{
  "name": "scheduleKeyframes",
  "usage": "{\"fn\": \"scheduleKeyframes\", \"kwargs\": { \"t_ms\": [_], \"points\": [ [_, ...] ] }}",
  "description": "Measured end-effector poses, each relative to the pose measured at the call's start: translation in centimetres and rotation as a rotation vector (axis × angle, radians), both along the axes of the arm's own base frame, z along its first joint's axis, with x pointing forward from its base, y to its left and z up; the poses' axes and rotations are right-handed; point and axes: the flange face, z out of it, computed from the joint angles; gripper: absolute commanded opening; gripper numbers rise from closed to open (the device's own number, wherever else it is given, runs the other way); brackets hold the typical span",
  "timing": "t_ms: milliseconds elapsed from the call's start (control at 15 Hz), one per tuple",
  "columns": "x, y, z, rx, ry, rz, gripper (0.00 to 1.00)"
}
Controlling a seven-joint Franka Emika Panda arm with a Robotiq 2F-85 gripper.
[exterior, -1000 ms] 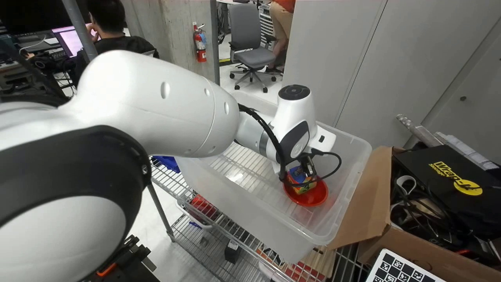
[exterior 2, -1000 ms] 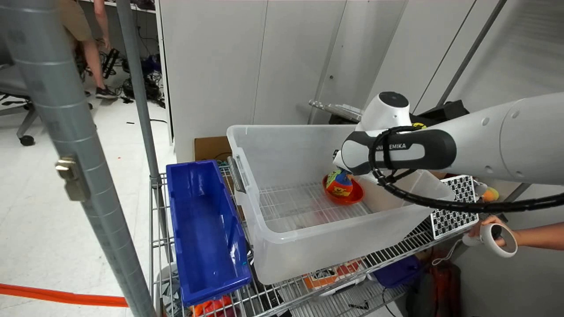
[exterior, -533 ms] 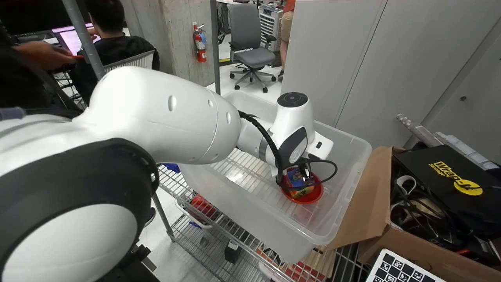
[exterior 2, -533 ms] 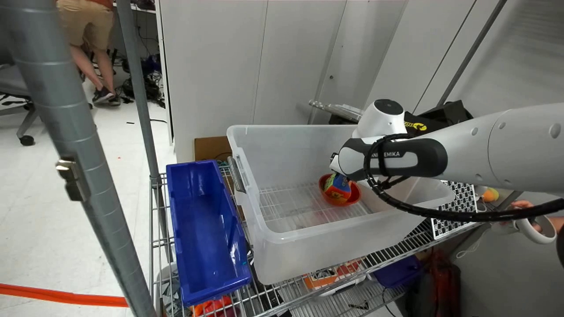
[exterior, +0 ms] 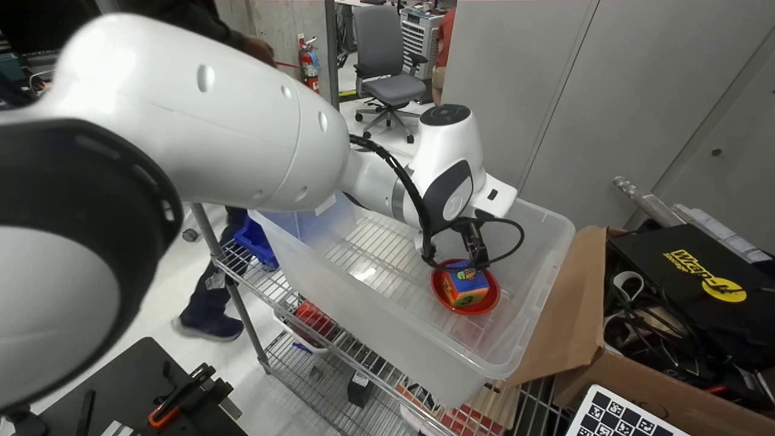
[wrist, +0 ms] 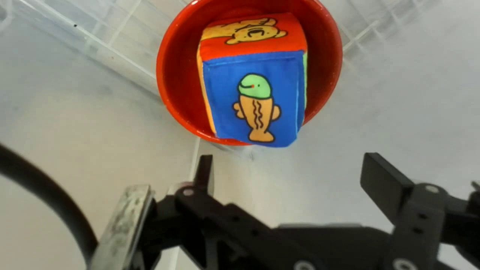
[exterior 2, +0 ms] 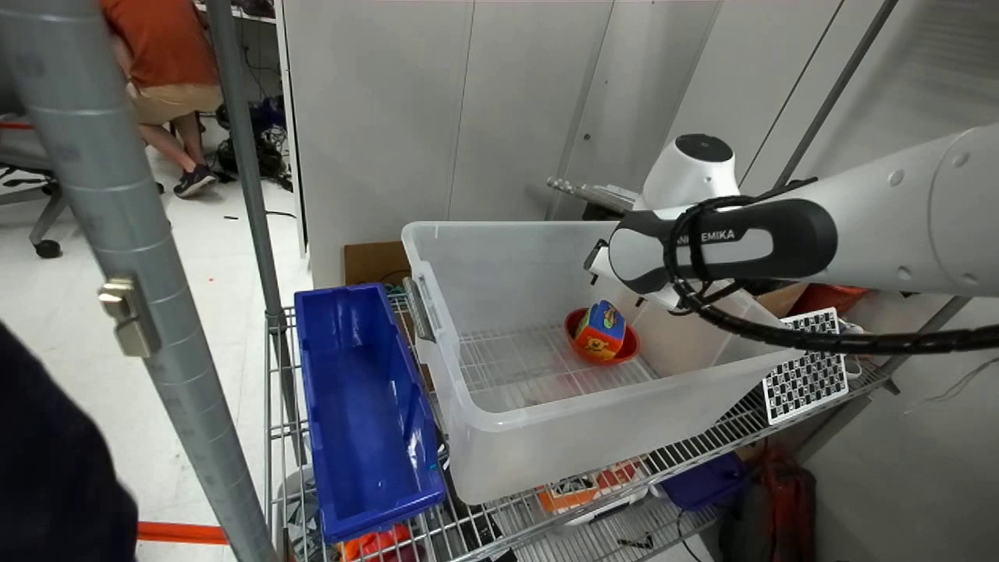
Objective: Put the cube in the bowl
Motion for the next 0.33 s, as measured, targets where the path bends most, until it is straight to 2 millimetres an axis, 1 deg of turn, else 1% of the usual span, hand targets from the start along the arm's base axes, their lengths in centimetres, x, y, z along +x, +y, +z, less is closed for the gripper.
{"fn": "scheduleKeyframes", "kwargs": {
  "t_ms": [133, 333],
  "points": [
    [-1.3, 1.0, 2.7, 0.0, 0.02, 0.009, 1.0],
    [-4.5, 3.1, 5.4, 0.062, 0.141, 0.043, 1.0]
  ]
}}
